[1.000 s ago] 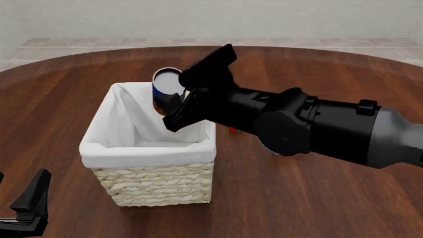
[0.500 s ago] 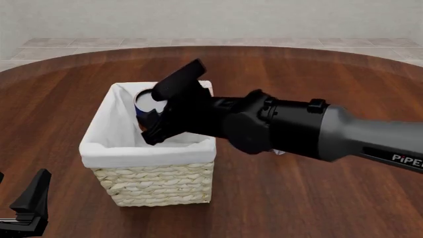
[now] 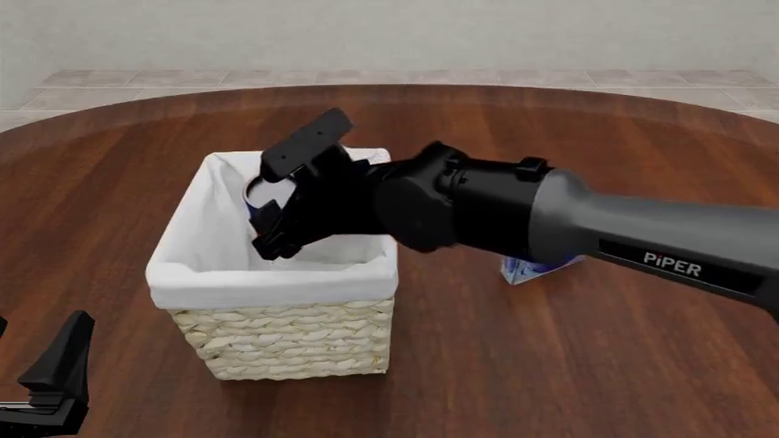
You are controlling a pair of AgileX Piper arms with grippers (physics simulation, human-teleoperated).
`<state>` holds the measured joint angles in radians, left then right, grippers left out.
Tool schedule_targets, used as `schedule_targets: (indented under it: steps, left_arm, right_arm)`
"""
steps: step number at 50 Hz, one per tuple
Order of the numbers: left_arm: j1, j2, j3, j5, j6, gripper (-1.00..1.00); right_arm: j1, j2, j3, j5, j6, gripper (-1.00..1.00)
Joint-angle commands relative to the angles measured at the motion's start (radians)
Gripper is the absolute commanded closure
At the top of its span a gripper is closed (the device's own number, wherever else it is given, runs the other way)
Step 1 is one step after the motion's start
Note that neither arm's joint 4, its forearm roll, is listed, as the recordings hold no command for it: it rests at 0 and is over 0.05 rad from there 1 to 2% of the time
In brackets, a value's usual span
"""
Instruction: Pick up the alphabet soup and put it in the basket.
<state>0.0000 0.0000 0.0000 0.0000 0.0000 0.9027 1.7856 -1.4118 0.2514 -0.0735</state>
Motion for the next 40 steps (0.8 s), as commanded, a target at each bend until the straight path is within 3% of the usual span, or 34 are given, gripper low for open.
schedule_targets:
  steps: [1, 39, 40]
  left_arm:
    - [0.000, 0.000, 0.000, 0.000, 0.000, -1.00]
    - [0.000, 0.000, 0.000, 0.000, 0.000, -1.00]
    - [0.000, 0.000, 0.000, 0.000, 0.000, -1.00]
  right_arm:
    - [-0.011, 0.043, -0.059, 0.049, 0.005, 1.00]
    - [-0.042, 0.119, -0.101, 0.100, -0.043, 1.00]
    - [-0.042, 0.118, -0.101, 0.100, -0.043, -1.00]
